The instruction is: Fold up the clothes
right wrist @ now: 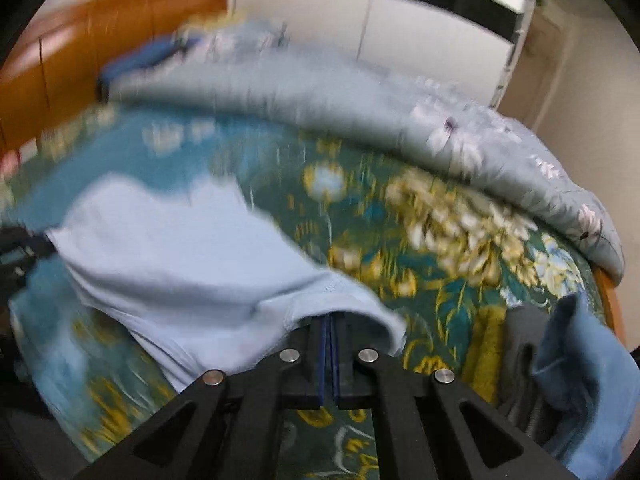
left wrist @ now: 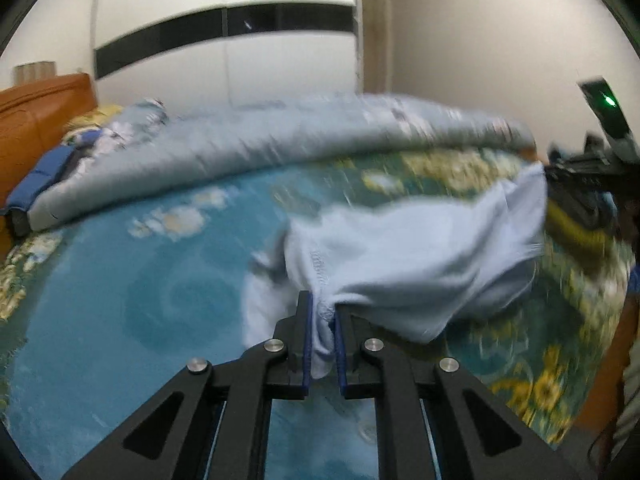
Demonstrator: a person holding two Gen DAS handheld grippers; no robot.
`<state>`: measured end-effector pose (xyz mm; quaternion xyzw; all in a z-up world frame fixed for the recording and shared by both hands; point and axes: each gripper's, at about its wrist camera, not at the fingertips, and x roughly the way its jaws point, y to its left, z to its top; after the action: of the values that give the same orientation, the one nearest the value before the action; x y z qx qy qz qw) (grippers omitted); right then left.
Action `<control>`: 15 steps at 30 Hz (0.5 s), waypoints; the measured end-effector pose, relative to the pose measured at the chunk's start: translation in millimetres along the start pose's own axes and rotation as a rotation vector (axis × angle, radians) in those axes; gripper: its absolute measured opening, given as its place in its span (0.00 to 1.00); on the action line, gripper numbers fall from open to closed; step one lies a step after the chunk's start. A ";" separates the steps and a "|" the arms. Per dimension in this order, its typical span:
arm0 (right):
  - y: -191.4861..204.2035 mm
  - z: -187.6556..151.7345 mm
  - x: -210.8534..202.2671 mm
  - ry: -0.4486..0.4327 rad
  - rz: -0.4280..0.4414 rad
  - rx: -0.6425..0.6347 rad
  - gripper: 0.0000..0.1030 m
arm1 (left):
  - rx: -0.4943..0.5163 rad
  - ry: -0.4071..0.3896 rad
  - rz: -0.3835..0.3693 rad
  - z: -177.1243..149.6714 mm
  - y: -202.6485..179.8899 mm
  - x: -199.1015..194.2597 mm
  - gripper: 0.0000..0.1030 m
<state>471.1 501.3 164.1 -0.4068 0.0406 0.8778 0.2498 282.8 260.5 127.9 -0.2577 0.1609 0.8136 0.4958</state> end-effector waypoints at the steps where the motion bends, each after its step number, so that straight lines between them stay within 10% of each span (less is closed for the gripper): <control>1: -0.5 8.8 -13.6 -0.044 0.004 0.028 0.02 | -0.011 -0.027 0.007 10.0 7.4 -6.9 0.09; 15: 62.9 113.7 -208.6 -0.561 0.046 0.119 0.02 | -0.028 -0.433 0.114 131.0 81.4 -169.4 0.09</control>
<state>476.1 393.1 384.8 -0.1317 0.0307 0.9574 0.2550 240.0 168.5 333.3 -0.0744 0.0536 0.8789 0.4682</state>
